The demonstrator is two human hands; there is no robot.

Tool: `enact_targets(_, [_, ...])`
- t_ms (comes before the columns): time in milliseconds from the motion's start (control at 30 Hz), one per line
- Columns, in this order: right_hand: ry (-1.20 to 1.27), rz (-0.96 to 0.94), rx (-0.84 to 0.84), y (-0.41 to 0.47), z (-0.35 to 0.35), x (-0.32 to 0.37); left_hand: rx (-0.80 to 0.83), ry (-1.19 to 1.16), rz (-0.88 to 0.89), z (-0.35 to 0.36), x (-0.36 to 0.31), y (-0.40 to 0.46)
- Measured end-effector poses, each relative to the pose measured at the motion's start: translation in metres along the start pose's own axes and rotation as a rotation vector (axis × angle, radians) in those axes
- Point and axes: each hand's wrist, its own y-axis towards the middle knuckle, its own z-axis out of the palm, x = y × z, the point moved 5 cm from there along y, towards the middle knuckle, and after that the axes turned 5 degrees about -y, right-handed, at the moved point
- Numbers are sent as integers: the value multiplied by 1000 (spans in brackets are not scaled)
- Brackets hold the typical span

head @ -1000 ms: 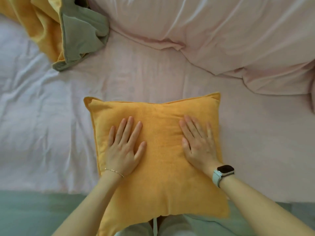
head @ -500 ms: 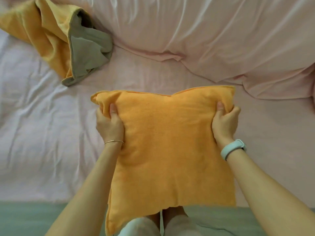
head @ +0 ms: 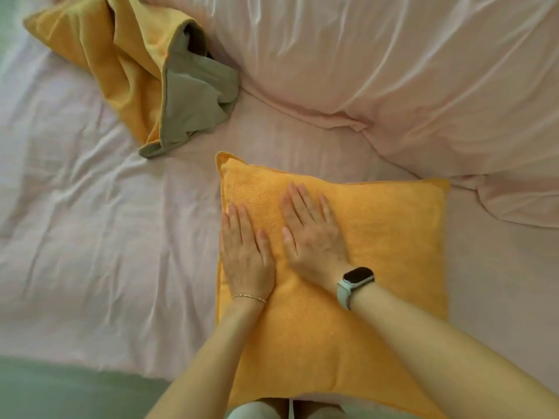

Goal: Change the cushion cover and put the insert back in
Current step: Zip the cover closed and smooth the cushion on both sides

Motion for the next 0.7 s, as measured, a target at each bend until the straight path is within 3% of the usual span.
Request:
enact_targets(233, [-125, -268, 131, -4, 52, 20, -7, 0, -17, 21, 49, -14])
enact_targets(433, [-158, -300, 212, 84, 103, 29, -144, 288, -216, 41, 81, 52])
enact_targets(700, [-175, -294, -71, 149, 105, 30, -158, 252, -233, 44, 93, 109])
